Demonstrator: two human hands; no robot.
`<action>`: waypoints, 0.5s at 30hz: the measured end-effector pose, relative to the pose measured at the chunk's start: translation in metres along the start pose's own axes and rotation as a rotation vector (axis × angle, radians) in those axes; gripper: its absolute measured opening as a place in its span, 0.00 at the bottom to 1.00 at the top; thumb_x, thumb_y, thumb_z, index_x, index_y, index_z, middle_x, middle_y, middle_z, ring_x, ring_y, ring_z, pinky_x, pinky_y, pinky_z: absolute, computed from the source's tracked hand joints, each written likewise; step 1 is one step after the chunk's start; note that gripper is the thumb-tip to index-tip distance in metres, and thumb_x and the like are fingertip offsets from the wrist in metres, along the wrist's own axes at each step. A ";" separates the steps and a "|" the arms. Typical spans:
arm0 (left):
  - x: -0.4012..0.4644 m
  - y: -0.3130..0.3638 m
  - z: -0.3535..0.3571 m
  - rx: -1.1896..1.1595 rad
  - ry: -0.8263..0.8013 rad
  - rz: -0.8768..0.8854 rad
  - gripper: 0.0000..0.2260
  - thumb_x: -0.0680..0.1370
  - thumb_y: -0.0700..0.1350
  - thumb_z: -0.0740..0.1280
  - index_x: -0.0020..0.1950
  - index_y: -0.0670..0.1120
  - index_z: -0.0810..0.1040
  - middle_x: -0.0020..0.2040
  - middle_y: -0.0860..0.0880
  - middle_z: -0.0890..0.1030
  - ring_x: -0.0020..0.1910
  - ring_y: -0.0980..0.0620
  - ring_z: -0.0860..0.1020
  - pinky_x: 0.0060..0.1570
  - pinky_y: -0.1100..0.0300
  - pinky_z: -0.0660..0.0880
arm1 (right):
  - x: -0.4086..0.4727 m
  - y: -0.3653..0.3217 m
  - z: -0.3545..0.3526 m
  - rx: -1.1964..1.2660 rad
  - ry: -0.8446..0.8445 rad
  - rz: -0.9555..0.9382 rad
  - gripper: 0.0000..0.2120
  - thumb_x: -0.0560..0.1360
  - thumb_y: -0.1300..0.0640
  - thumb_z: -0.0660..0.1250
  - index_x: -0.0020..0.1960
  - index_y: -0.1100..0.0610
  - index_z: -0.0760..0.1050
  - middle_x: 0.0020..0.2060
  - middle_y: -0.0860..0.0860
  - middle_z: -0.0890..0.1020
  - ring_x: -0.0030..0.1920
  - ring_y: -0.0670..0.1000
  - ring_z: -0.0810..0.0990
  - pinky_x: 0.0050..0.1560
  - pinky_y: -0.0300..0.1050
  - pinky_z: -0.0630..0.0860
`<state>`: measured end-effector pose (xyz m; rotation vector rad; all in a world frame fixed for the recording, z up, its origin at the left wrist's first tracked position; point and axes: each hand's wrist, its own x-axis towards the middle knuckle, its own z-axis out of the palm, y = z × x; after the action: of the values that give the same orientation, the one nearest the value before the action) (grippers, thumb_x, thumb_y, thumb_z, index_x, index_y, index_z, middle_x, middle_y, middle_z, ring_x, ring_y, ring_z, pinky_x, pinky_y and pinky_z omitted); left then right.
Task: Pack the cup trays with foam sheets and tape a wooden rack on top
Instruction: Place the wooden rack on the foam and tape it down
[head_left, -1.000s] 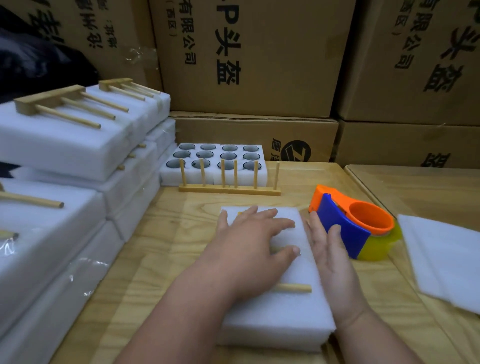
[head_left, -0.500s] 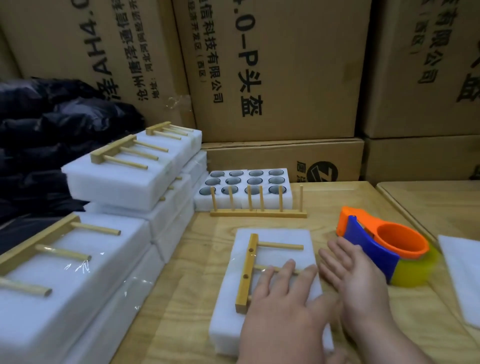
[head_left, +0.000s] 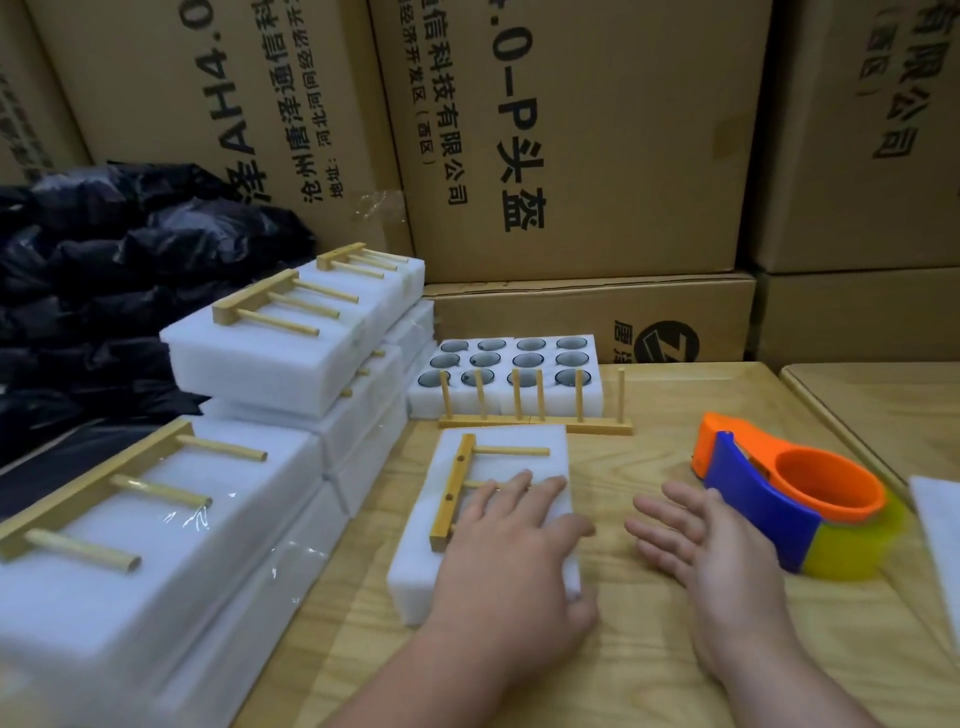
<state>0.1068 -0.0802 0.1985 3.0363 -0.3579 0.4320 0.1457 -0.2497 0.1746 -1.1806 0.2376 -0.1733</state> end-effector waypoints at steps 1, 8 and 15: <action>0.004 -0.009 0.001 0.021 0.001 -0.024 0.27 0.72 0.64 0.59 0.71 0.63 0.70 0.82 0.57 0.60 0.82 0.50 0.53 0.78 0.50 0.43 | -0.001 -0.011 0.006 -0.052 -0.066 0.014 0.17 0.86 0.52 0.51 0.53 0.56 0.77 0.46 0.58 0.87 0.41 0.56 0.88 0.47 0.54 0.82; 0.019 -0.070 -0.002 0.097 -0.044 -0.154 0.27 0.72 0.65 0.59 0.71 0.65 0.69 0.82 0.60 0.59 0.82 0.53 0.53 0.79 0.52 0.45 | 0.007 -0.005 -0.002 -0.116 -0.034 0.008 0.19 0.87 0.51 0.50 0.52 0.57 0.78 0.39 0.56 0.88 0.39 0.57 0.88 0.42 0.53 0.80; 0.016 -0.072 -0.008 0.081 -0.025 -0.125 0.24 0.75 0.63 0.61 0.71 0.64 0.71 0.82 0.58 0.59 0.83 0.52 0.51 0.80 0.50 0.42 | 0.007 -0.004 -0.001 -0.141 -0.025 0.010 0.18 0.86 0.53 0.52 0.53 0.58 0.78 0.37 0.59 0.87 0.37 0.59 0.87 0.38 0.51 0.80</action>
<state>0.1365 -0.0129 0.2095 3.1226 -0.1534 0.4100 0.1525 -0.2543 0.1770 -1.3208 0.2366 -0.1348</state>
